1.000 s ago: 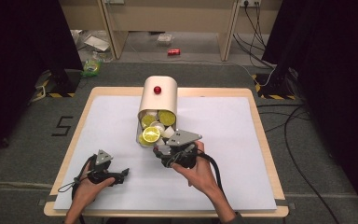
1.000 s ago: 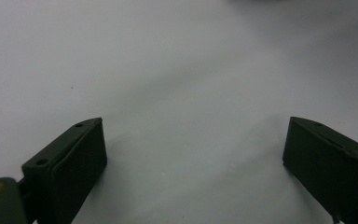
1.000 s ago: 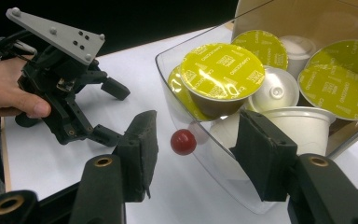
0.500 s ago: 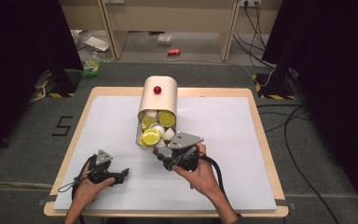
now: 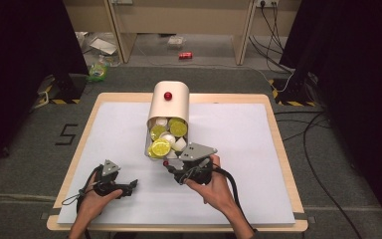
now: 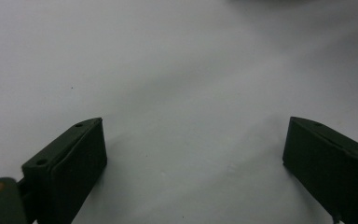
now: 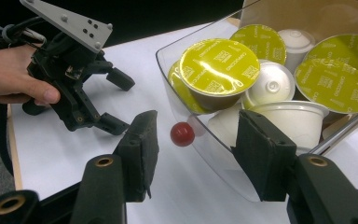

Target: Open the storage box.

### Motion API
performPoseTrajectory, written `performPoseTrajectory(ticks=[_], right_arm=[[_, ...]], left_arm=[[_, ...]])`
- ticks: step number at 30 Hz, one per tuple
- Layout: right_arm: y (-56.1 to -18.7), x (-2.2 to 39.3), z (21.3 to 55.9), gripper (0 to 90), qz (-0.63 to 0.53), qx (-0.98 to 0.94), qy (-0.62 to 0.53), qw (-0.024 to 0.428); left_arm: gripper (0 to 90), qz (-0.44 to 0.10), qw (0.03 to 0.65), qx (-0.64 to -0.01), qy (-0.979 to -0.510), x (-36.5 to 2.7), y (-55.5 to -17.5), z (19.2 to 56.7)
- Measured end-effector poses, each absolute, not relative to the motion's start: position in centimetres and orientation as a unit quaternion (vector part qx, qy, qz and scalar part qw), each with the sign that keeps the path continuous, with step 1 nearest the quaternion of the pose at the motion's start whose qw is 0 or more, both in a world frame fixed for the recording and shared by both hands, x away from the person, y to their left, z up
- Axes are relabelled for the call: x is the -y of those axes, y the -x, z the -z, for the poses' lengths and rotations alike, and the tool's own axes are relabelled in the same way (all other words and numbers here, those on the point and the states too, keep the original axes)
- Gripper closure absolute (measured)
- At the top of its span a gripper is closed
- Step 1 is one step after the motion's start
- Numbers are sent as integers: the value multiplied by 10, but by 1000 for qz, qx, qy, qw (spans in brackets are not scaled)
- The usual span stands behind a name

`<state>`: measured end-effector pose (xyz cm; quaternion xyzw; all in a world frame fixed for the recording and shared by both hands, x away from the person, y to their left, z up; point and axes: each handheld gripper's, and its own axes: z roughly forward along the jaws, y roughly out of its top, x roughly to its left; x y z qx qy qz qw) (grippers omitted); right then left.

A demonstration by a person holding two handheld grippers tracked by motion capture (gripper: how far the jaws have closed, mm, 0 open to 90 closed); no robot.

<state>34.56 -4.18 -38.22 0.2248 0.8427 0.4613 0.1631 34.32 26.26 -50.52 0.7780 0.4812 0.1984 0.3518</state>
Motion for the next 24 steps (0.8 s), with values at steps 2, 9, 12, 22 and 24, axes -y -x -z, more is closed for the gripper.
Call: performPoseTrajectory(ticks=[2,9,12,22,24], right_arm=[[-345,42,382,490,-461,-843,-225,162],[-346,40,380,459,-472,-834,-236,162],[-348,42,377,436,-486,-822,-244,170],[-354,40,376,343,-495,-808,-263,184],[-357,38,375,319,-497,-804,-268,187]], left_arm=[[53,-198,352,-481,-778,-263,-343,505],[53,-198,352,-482,-778,-263,-343,505],[53,-198,352,-482,-778,-263,-343,505],[52,-197,352,-482,-778,-263,-344,505],[52,-197,352,-482,-778,-263,-344,505]])
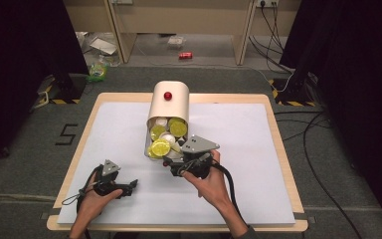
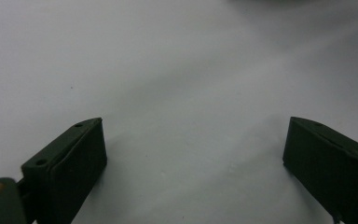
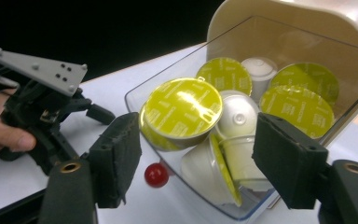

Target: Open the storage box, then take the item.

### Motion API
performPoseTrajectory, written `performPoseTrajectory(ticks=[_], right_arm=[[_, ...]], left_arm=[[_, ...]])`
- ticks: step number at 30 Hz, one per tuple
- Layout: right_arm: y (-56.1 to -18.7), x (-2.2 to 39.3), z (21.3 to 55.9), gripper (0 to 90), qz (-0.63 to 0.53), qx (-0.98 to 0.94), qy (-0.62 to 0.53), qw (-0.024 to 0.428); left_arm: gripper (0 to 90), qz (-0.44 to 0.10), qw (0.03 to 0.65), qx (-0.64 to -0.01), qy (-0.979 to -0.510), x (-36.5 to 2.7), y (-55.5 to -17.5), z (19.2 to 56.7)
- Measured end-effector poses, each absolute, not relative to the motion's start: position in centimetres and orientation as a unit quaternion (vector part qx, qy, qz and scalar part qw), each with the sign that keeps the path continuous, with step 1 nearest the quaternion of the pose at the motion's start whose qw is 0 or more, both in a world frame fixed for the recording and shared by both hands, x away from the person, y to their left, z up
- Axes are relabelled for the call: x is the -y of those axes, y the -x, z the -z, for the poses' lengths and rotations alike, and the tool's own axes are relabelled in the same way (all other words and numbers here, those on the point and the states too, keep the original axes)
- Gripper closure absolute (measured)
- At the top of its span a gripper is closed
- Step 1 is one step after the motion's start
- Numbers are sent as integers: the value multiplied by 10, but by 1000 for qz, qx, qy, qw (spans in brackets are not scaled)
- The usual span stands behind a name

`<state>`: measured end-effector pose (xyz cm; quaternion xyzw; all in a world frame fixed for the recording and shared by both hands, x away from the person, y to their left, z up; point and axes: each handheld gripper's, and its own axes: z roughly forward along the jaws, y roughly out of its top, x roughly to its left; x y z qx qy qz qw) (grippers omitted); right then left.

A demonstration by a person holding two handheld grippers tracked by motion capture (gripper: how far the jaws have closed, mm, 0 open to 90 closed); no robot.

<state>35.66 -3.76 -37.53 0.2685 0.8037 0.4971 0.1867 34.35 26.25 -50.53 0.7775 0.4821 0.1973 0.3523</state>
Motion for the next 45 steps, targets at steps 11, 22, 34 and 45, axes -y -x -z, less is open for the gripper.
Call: performPoseTrajectory(ticks=[11,22,34,45], right_arm=[[-362,25,374,285,-499,-799,-273,197],[-368,15,371,282,-507,-794,-267,202],[-373,3,372,299,-503,-795,-272,201],[-378,-6,377,337,-478,-812,-271,197]], left_arm=[[52,-198,352,-481,-778,-263,-343,505],[52,-198,352,-482,-778,-263,-343,505],[53,-199,351,-481,-778,-263,-343,505],[53,-199,351,-481,-778,-263,-343,505]])
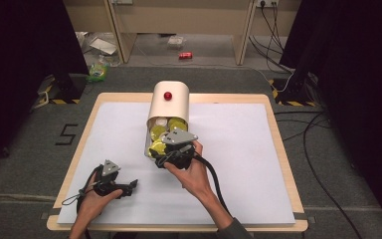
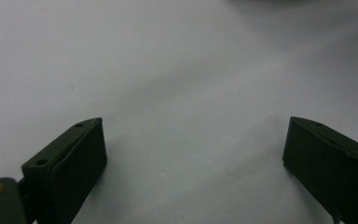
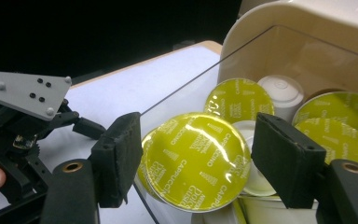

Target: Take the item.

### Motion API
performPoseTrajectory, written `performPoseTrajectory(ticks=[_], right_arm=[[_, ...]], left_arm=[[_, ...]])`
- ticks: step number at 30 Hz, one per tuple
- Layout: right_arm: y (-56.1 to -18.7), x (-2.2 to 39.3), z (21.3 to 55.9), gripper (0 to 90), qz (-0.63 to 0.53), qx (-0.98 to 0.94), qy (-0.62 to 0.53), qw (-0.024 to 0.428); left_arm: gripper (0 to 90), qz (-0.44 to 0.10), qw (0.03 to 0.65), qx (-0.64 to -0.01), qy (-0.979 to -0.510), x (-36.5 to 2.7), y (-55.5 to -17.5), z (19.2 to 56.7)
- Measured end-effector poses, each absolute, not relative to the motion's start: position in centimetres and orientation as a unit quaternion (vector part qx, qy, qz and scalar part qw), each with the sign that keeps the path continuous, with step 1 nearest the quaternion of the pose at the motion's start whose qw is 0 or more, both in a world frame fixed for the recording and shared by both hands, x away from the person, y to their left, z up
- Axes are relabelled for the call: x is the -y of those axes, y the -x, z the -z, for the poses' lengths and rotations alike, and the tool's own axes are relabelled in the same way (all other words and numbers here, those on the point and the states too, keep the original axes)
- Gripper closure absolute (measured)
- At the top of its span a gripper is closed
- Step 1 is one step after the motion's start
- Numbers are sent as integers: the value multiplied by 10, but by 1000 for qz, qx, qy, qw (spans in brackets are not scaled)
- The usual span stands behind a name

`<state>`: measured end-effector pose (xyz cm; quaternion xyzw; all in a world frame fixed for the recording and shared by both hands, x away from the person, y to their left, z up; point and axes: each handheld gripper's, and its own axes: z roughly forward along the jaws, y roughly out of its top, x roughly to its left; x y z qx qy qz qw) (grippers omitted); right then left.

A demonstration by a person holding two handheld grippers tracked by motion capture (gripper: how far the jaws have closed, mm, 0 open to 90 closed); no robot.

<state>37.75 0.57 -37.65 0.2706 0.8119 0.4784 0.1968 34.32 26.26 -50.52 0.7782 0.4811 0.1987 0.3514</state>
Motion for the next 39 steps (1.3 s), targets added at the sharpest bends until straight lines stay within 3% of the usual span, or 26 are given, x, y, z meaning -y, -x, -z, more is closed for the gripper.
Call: performPoseTrajectory(ticks=[18,39], right_arm=[[-377,-9,378,385,-459,-824,-261,207],[-364,61,342,386,-496,-787,-286,231]], left_arm=[[53,-199,352,-481,-778,-263,-343,505],[53,-199,351,-481,-778,-263,-343,505]])
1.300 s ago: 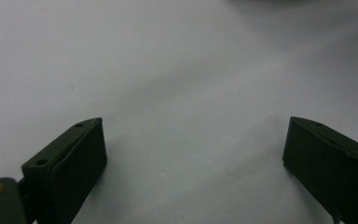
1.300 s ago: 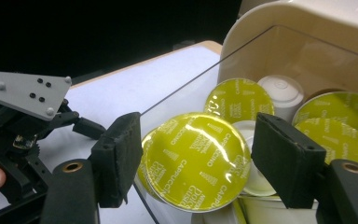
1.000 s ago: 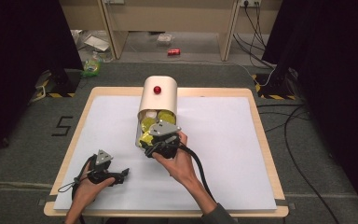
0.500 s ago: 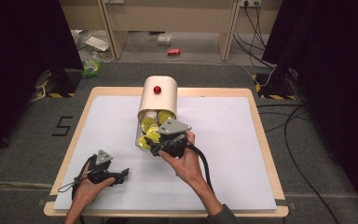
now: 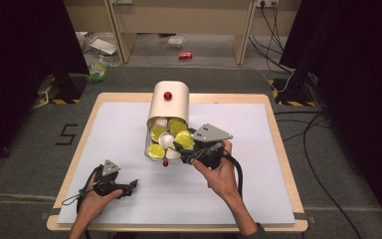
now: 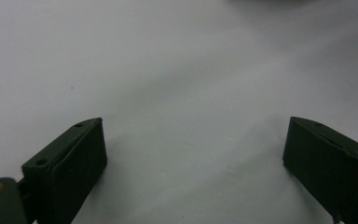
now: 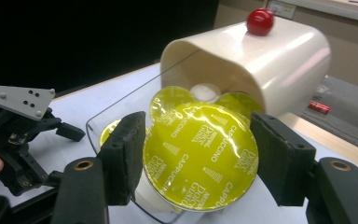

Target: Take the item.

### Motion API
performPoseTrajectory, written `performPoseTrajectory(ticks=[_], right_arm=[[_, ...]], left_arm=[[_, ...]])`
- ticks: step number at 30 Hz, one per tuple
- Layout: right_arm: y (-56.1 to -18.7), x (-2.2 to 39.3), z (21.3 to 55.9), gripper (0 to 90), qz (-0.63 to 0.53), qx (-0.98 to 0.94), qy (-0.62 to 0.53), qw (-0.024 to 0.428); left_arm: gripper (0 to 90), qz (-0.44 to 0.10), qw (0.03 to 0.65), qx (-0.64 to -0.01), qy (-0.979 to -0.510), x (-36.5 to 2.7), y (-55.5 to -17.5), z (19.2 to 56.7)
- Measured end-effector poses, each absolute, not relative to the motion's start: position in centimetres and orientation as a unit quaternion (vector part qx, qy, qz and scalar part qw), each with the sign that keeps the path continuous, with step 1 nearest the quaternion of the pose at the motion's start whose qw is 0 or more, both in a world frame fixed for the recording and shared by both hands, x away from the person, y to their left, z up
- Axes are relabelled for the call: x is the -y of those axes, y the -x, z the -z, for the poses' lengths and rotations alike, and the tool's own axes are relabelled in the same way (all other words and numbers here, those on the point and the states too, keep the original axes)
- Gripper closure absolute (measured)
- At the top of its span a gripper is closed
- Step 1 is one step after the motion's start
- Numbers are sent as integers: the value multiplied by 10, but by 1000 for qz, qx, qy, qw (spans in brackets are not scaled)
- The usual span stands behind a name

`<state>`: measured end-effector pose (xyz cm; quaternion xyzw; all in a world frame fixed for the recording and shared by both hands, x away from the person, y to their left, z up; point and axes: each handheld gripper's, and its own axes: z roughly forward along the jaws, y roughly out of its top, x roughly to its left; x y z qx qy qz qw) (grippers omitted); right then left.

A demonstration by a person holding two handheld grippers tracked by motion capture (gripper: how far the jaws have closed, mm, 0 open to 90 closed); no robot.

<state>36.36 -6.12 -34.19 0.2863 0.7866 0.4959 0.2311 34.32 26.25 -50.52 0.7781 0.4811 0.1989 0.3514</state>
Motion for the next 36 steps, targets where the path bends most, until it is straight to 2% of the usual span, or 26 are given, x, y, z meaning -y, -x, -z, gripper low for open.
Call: performPoseTrajectory(ticks=[10,36], right_arm=[[-362,89,338,386,-498,-774,-305,246],[-371,131,354,385,-481,-758,-359,256]], left_arm=[[53,-198,352,-481,-778,-263,-343,505],[52,-197,353,-482,-778,-263,-343,505]])
